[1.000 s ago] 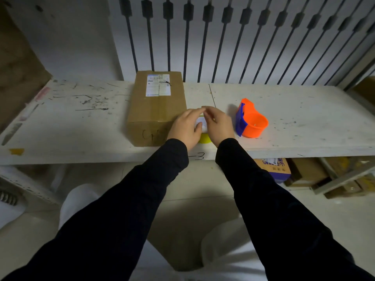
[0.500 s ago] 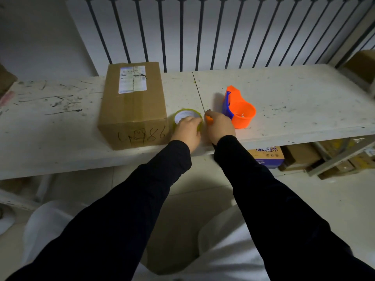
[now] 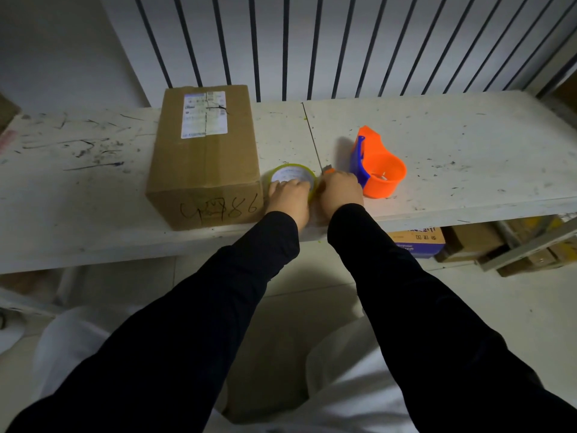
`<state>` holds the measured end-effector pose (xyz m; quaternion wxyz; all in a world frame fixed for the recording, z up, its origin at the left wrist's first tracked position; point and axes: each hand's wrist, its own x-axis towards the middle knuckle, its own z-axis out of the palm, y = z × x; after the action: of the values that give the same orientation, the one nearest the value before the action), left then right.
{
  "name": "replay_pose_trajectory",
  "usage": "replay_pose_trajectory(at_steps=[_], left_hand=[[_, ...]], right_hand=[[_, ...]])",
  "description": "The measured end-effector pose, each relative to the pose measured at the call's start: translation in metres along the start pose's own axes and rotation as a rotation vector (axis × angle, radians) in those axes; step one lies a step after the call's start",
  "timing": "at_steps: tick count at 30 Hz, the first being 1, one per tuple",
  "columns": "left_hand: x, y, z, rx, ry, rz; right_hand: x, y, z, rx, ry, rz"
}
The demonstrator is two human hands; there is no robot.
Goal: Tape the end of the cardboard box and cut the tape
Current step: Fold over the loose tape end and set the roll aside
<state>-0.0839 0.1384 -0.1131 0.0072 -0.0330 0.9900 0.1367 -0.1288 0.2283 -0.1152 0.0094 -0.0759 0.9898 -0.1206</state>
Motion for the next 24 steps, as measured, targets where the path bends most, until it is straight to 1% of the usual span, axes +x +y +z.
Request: replay_pose_trajectory(at_steps=[3,8,12,18,20,24], left_hand=[[-0.001,-0.001,-0.001,-0.039,-0.016,-0.022],[-0.003,-0.003,-0.011,-0.178,0.044,-0.041],[-0.006,0.001,-0.023,-0.425,0.083,-0.066],[-0.013,0.014,-0.050,-0.818,0.138,-0.119],[-0.018,0.018,-0.057,-0.940,0.155,-0.156],[-0.030,0.017,-0.066,-1.095,0.277,-0.191]], right_hand=[[-0.001,-0.001,-0.006,0.061,-0.045,0.005],[-0.008,-0.006,-0.021,0.260,-0.062,-0.006],[-0.011,-0.008,-0.036,0.422,-0.024,-0.018],[-0.020,-0.010,-0.058,0.777,0.011,-0.099],[-0.024,-0.011,-0.065,0.830,0.007,-0.127],[-0.033,-0.020,-0.079,0.837,-0.007,-0.194]])
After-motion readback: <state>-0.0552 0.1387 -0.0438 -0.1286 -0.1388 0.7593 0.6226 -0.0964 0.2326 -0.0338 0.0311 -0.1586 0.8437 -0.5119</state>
